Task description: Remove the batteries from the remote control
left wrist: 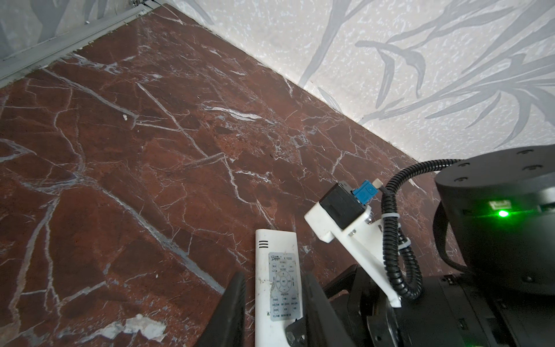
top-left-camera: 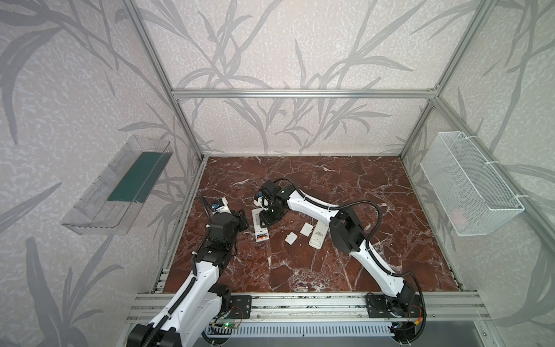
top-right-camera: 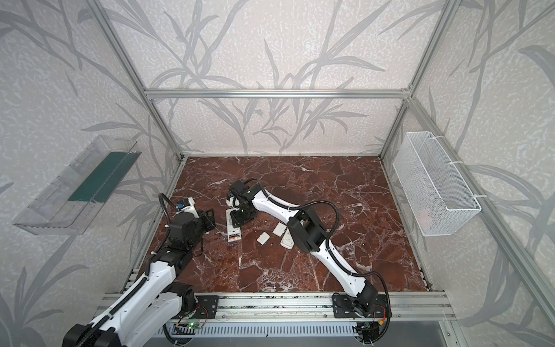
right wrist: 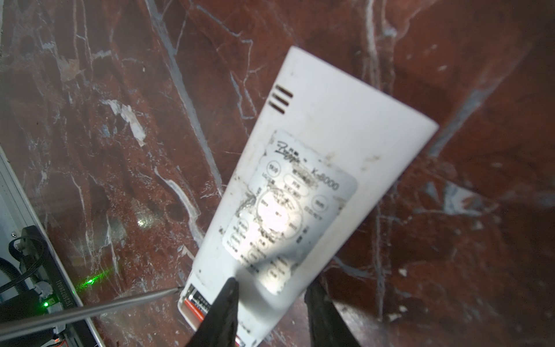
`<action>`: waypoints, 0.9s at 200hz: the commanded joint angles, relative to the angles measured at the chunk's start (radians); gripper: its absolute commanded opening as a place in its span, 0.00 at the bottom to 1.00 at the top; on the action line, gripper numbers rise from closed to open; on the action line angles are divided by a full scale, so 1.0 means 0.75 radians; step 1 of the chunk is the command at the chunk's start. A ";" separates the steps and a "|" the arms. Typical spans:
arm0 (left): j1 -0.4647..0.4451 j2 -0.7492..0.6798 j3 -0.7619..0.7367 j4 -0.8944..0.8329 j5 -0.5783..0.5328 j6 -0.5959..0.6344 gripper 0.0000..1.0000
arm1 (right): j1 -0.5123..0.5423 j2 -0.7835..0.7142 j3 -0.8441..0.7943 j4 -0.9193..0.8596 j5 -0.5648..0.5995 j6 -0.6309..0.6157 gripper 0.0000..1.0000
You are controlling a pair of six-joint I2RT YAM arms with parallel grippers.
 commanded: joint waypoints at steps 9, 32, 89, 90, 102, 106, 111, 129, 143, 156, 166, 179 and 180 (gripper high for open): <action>0.006 -0.061 0.033 -0.005 -0.044 0.002 0.00 | 0.020 0.094 -0.012 -0.091 0.040 -0.024 0.37; 0.005 -0.051 0.039 0.011 -0.037 -0.004 0.00 | 0.020 0.092 -0.012 -0.091 0.040 -0.023 0.37; 0.006 0.011 0.016 0.086 -0.018 -0.030 0.00 | 0.022 0.090 -0.013 -0.093 0.040 -0.024 0.37; 0.006 0.012 0.016 0.086 -0.017 -0.030 0.00 | 0.022 0.090 -0.014 -0.094 0.040 -0.024 0.37; 0.006 0.005 0.019 0.086 -0.016 -0.032 0.00 | 0.022 0.090 -0.014 -0.094 0.040 -0.024 0.37; 0.006 0.002 0.021 0.084 -0.018 -0.032 0.00 | 0.021 0.090 -0.014 -0.095 0.040 -0.024 0.37; 0.006 -0.004 0.024 0.079 -0.020 -0.032 0.00 | 0.022 0.090 -0.014 -0.094 0.040 -0.024 0.37; 0.005 -0.026 0.036 0.062 -0.028 -0.030 0.00 | 0.022 0.092 -0.014 -0.094 0.040 -0.023 0.37; 0.006 -0.039 0.043 0.058 -0.029 -0.032 0.00 | 0.022 0.092 -0.014 -0.092 0.040 -0.022 0.36; 0.005 -0.036 0.047 0.056 -0.028 -0.032 0.00 | 0.022 0.095 -0.012 -0.089 0.038 -0.022 0.36; 0.006 -0.028 0.044 0.064 -0.027 -0.033 0.00 | 0.023 0.094 -0.010 -0.091 0.038 -0.022 0.36; 0.006 -0.015 0.036 0.078 -0.025 -0.034 0.00 | 0.023 0.094 -0.011 -0.091 0.038 -0.022 0.36; 0.006 -0.014 0.035 0.080 -0.023 -0.033 0.00 | 0.024 0.094 -0.011 -0.092 0.038 -0.022 0.36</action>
